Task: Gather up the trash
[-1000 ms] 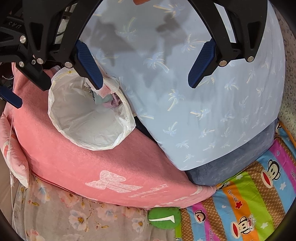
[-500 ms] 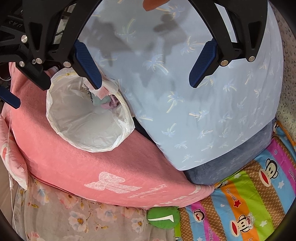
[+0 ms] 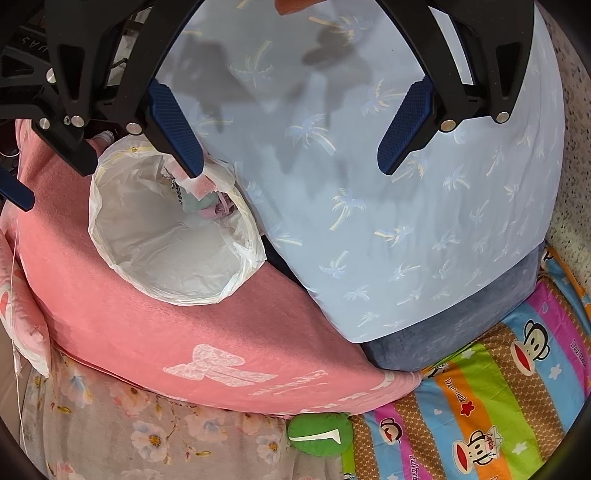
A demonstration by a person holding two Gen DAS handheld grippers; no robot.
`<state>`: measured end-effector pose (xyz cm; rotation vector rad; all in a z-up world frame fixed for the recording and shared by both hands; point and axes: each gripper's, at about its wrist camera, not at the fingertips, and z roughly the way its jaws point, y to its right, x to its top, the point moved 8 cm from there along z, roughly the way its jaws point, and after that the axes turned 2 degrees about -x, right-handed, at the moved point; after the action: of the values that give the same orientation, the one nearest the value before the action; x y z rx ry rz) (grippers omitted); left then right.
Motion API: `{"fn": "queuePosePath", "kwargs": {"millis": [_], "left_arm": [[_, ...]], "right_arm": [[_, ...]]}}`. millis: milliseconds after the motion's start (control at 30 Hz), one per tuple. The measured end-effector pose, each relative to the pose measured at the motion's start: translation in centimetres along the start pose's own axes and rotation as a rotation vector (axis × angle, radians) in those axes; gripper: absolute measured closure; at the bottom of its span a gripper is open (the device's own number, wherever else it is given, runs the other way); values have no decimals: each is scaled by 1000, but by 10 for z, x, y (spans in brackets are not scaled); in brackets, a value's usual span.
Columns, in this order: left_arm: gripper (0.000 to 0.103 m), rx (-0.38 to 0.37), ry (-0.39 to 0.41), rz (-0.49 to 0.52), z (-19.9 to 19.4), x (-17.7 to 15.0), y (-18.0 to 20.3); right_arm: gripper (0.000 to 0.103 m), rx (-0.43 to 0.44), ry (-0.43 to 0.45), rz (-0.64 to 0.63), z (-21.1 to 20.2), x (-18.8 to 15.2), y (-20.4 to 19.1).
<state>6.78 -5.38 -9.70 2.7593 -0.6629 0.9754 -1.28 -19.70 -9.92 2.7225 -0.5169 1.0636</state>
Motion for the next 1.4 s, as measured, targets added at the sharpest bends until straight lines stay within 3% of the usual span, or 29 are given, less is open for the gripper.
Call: {"fn": "queuePosePath", "kwargs": {"millis": [1400], "left_arm": [[12, 91, -20, -118, -7, -17, -8]], "right_arm": [[5, -21, 5, 33, -5, -13, 7]]}}
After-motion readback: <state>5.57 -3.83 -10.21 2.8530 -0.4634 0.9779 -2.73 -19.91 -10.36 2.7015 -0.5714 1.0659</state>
